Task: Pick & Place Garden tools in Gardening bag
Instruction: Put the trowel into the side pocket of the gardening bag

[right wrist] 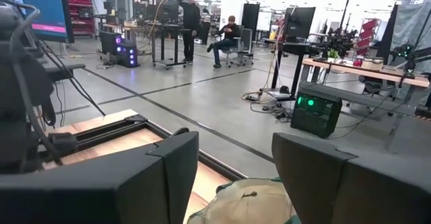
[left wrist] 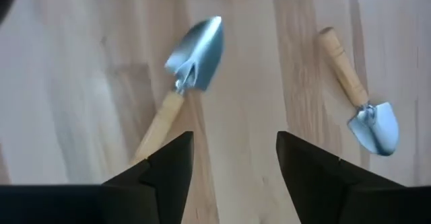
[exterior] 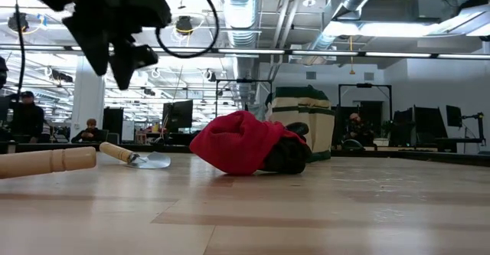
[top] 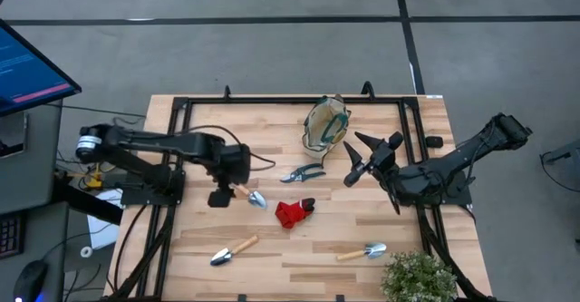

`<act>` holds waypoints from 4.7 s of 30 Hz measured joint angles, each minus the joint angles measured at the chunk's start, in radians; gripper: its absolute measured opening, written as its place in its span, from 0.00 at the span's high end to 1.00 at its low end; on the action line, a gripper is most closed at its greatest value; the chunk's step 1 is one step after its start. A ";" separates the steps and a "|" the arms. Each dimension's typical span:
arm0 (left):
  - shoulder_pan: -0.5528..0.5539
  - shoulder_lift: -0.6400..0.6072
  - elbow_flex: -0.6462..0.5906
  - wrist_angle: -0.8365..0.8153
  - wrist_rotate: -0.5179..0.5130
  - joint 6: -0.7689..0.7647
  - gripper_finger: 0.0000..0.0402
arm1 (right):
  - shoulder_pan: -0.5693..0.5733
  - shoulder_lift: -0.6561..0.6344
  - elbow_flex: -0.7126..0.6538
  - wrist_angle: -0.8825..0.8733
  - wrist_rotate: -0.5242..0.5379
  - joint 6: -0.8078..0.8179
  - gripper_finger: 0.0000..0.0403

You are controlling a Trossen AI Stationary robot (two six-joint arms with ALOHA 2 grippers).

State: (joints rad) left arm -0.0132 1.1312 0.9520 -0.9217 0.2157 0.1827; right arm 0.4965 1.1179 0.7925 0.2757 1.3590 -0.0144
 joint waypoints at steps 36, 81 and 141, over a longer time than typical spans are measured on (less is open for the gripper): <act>0.086 0.294 -0.196 0.424 0.041 0.305 0.48 | -0.002 0.000 0.000 -0.115 -0.005 0.068 0.56; 0.419 -0.012 -0.182 1.137 -0.130 -0.298 0.85 | -0.040 0.000 0.000 -0.141 -0.027 0.068 0.65; 0.651 0.979 0.258 2.423 0.332 -0.745 0.85 | -0.302 0.000 0.000 0.032 -0.106 0.252 0.68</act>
State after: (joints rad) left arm 0.6380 2.1098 1.2100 1.5011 0.5478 -0.5622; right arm 0.1944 1.1179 0.7929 0.3080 1.2530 0.2375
